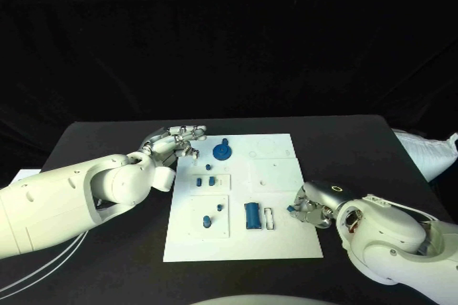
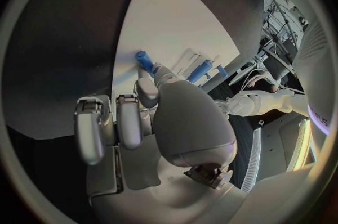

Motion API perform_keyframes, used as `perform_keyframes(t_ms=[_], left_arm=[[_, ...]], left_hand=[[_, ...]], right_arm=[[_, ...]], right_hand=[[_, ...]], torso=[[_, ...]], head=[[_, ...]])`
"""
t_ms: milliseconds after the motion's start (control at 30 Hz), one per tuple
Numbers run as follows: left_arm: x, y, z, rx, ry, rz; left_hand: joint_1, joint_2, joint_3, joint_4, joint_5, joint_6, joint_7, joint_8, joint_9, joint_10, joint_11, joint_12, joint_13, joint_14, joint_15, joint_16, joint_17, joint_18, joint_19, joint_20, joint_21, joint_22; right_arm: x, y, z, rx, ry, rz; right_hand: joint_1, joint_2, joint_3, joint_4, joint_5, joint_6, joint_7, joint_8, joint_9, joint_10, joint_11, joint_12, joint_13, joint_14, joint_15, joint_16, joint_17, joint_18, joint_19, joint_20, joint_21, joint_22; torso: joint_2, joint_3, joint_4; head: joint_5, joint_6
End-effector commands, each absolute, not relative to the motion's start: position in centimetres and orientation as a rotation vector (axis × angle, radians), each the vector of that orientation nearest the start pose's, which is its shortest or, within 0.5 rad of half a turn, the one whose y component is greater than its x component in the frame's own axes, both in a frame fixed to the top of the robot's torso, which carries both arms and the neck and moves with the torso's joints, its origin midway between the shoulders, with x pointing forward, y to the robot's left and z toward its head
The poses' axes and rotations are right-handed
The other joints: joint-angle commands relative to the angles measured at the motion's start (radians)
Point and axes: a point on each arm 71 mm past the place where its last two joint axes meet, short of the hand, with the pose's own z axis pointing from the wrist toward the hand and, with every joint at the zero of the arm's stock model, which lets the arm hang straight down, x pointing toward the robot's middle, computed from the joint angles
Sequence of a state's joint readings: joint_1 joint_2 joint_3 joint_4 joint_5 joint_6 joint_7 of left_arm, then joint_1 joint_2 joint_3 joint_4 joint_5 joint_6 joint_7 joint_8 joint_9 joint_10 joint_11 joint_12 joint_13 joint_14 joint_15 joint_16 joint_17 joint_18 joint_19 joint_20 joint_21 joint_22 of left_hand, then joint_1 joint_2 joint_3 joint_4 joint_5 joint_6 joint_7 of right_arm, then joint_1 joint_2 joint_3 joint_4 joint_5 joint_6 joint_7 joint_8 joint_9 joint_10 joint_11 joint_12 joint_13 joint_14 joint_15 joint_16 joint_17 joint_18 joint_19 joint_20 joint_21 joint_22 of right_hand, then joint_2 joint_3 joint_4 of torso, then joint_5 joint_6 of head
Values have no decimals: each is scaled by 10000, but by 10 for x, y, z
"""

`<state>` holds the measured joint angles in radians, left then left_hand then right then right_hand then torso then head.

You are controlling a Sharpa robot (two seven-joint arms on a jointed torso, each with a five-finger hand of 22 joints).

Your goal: Assemble the parts on the task board

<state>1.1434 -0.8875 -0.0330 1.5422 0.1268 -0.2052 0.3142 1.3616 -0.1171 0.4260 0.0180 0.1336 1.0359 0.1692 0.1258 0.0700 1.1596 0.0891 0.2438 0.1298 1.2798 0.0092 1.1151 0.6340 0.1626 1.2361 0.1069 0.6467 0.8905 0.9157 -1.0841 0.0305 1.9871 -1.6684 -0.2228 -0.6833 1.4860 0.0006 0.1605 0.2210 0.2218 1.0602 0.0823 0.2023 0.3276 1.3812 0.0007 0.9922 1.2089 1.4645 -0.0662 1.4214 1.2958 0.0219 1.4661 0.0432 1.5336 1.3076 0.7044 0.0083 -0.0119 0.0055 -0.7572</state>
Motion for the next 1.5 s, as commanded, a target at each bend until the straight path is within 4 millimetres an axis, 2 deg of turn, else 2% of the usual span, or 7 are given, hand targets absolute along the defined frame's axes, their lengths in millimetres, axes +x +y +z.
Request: perform_keyframes(t_ms=[33,300,633,733,1000,1500], left_arm=[[474,219,-208,-13334,15174,-16184],[473,219,-208,-13330,15182,-16205],[473,218,-208,-13324,15199,-16230],[473,218,-208,-13323,15200,-16233],[472,218,-208,-13329,15199,-16220],[472,218,-207,-13330,15207,-16221]], left_hand=[[-14,121,-70,-10,-15,-56,5,32,-16,-43,3,14,17,-70,-23,-63,-10,135,-80,10,-56,-10],[5,166,-80,-14,-11,3,-15,82,-2,-77,-6,56,23,-81,-25,-57,-32,139,-81,11,-83,-30],[5,166,-80,-14,-11,3,-15,82,-2,-77,-6,56,23,-81,-25,-57,-32,139,-81,11,-83,-30],[5,166,-80,-14,-11,3,-15,82,-2,-77,-6,56,23,-81,-25,-57,-32,139,-81,11,-83,-30],[5,166,-80,-14,-11,3,-15,82,-2,-77,-6,56,23,-81,-25,-57,-32,139,-81,11,-83,-30],[5,173,-93,-16,-13,25,-20,101,1,-91,-10,76,27,-86,-28,-54,-41,141,-81,9,-96,-39]], right_arm=[[350,-212,-243,1847,20157,3608],[348,-207,-238,3121,20277,4573],[348,-196,-241,3668,20626,5124],[348,-193,-242,3711,20641,5211],[350,-187,-242,3659,20525,5333],[351,-178,-242,3019,20481,5207]], right_hand=[[-505,-383,1757,-1121,-5,52,2,112,219,55,-24,-38,18,574,-6,25,8,-91,751,9,34,2220],[-1222,-754,1891,-959,119,96,-34,140,273,117,-28,17,64,581,-21,27,24,-88,745,-3,25,2212],[-1656,-949,1759,-841,418,142,-52,146,295,161,-42,84,119,587,-34,31,41,-88,748,-17,26,2215],[-1756,-972,1706,-803,502,156,-57,148,300,176,-45,112,139,589,-38,35,50,-89,751,-20,29,2219],[-2123,-985,1417,-631,1051,202,-78,153,322,205,-62,119,156,597,-54,49,79,-96,768,-38,46,2241],[-2558,-865,887,-256,1415,496,-209,301,438,299,-157,224,232,624,-125,123,217,-125,837,-92,123,2336]], torso=[[9,1,-2],[11,-2,-2],[3,-7,2],[7,-10,12],[6,-5,-3],[7,-2,-8]], head=[[-4,15],[-5,-19],[-16,-46],[-37,-43],[-7,-58],[-14,-58]])
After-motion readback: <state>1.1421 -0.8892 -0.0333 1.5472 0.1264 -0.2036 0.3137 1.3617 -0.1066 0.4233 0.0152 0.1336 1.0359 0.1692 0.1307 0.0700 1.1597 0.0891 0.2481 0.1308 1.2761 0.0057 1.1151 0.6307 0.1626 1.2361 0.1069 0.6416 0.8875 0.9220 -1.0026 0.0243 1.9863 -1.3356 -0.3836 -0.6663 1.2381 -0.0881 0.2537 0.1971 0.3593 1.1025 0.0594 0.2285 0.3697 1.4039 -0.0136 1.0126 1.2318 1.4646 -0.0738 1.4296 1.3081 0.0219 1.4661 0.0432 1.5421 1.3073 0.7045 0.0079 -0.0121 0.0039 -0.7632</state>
